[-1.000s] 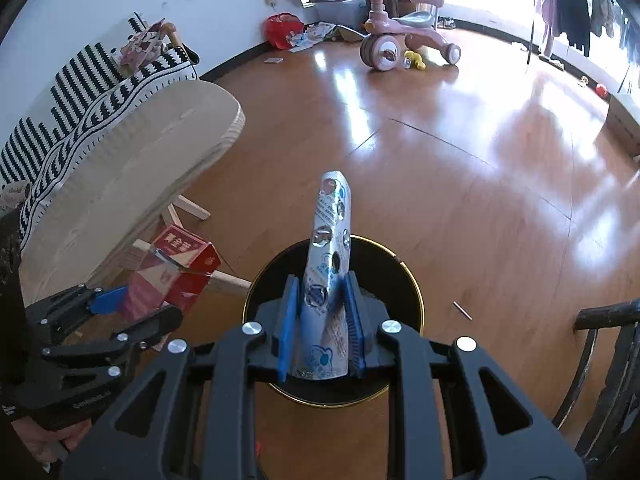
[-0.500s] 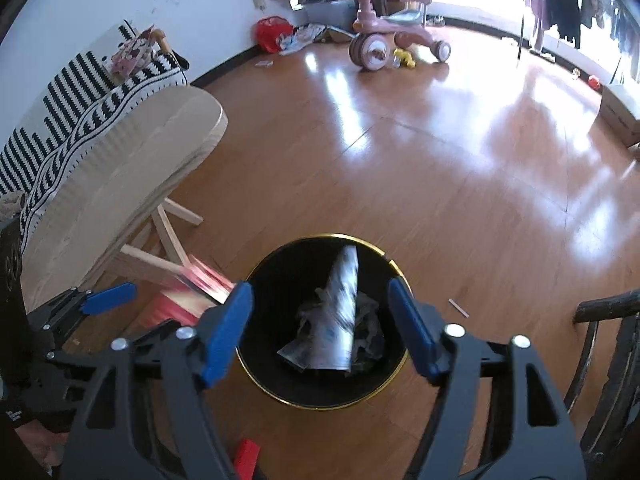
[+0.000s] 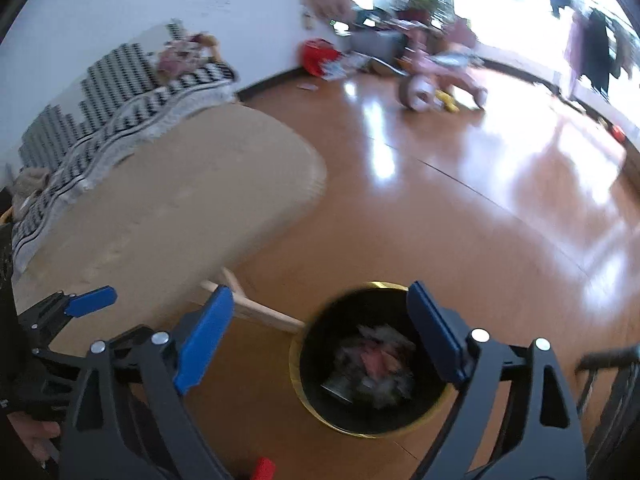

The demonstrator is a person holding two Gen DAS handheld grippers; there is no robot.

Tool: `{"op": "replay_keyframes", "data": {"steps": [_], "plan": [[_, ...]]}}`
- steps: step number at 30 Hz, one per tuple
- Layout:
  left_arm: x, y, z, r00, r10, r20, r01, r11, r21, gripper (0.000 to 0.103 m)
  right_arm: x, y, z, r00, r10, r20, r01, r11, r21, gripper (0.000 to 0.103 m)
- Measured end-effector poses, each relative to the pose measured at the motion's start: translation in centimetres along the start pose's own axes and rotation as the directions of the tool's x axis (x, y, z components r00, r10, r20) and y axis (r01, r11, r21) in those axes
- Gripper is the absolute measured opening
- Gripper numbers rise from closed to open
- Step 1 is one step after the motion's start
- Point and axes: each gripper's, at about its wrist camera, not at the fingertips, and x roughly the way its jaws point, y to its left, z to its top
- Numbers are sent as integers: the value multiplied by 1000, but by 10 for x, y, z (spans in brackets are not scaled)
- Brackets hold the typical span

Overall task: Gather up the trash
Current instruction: 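Bring both open tools back over the now empty table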

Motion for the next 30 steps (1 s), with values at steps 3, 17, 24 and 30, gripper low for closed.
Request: {"op": "replay_keyframes", "data": {"steps": [3, 17, 24, 30], "plan": [[-46, 59, -9, 995, 87, 48, -84, 994, -68, 90, 2, 58, 18, 996, 84, 27, -82, 994, -68, 91], [-270, 422, -200, 764, 642, -58, -553, 606, -571, 95, 103, 297, 89, 971, 240, 18, -220, 914, -341, 96], [-284, 521, -284, 728, 661, -182, -559, 418, -716, 95, 198, 291, 115, 990, 143, -2, -135, 933, -334, 96], [-269, 544, -301, 739, 633, -230, -568, 401, -719, 95, 242, 286, 119, 993, 105, -53, -117, 935, -335, 96]]}}
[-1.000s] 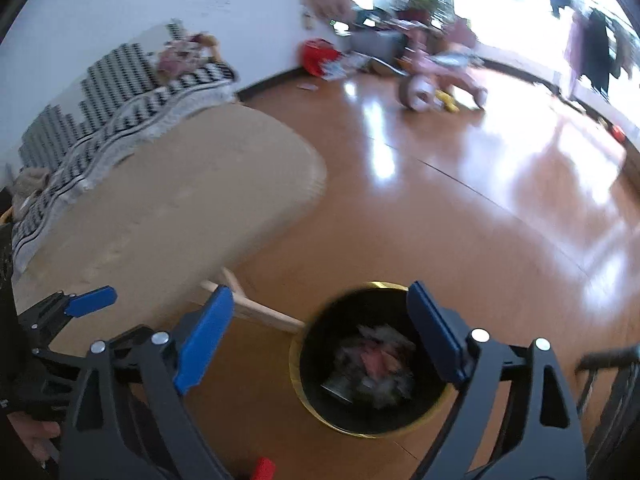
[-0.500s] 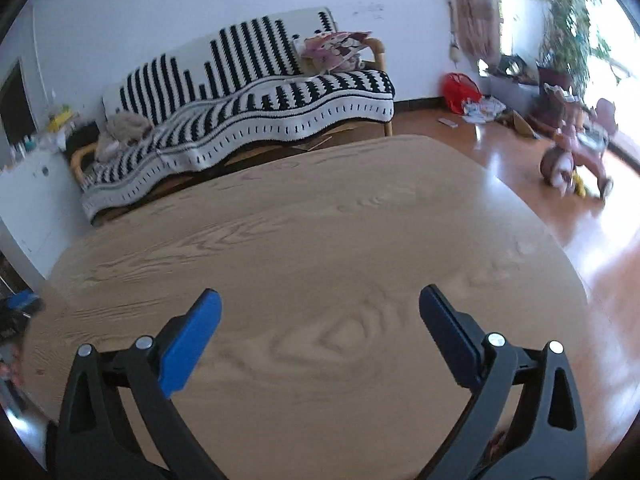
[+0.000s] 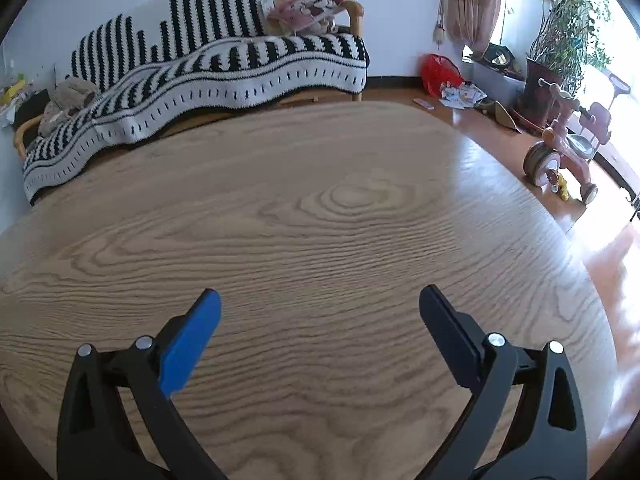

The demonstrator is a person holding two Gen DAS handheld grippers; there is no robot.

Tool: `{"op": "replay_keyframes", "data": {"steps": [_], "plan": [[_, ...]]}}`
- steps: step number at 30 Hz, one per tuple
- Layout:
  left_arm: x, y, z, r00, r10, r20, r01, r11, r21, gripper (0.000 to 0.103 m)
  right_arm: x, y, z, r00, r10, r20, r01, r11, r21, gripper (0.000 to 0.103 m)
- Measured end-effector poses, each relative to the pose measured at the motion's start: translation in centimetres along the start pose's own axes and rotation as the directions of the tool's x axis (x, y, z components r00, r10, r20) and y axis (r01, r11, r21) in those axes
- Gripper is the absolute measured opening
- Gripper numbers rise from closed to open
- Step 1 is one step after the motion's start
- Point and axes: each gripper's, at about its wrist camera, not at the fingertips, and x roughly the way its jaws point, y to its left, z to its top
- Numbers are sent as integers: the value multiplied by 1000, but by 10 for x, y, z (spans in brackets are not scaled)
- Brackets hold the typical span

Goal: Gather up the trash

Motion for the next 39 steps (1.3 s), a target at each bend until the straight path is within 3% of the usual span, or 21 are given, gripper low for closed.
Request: {"op": "replay_keyframes", "data": {"steps": [5, 39], "plan": [[15, -9, 2, 999, 34, -31, -32, 997, 66, 97, 22, 6, 0, 995, -8, -100, 5, 999, -37, 97], [16, -10, -1, 999, 14, -32, -11, 996, 85, 97, 27, 11, -2, 995, -4, -102, 1, 1000, -31, 98]]}}
